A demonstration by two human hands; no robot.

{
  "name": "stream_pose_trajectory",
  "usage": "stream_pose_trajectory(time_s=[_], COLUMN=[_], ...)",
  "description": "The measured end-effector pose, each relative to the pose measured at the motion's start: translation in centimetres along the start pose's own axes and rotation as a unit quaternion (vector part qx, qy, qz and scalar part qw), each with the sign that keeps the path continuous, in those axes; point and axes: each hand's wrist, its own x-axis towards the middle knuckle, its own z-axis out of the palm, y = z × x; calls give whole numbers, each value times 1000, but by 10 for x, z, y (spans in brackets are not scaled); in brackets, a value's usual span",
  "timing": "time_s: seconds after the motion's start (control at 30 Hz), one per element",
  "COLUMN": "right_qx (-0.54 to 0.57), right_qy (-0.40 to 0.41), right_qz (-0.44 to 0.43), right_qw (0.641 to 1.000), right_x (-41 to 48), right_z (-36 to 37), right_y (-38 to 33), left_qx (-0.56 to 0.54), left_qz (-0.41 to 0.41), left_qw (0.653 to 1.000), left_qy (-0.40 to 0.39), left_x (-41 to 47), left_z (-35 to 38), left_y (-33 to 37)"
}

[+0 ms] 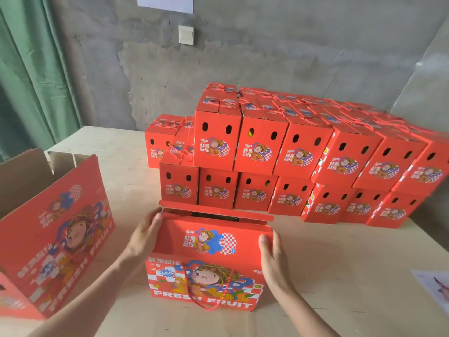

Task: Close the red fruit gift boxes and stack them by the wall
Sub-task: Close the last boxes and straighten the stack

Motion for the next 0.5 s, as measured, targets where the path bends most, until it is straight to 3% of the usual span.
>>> stream_pose_trajectory(time_s=[0.1, 0.23, 0.4, 0.5], right_qx=[-53, -156, -159, -134], right_qy=[33, 13, 26, 74], right_qz=[-43, -91, -132, -177], right_qw=[997, 983, 978, 972], right_x=[16, 28, 29, 21], right_z=[1, -3, -4, 1], right_y=[-1, 0, 0, 3], left_qx=[24, 76, 112, 212], left_qz=[31, 36, 25, 59], left_qw=[999, 994, 992, 973], left_qy=[21, 62, 55, 70], left_x=[-18, -24, -18, -6], left_z=[5, 11, 6, 6], left_y=[-5, 3, 8, 13])
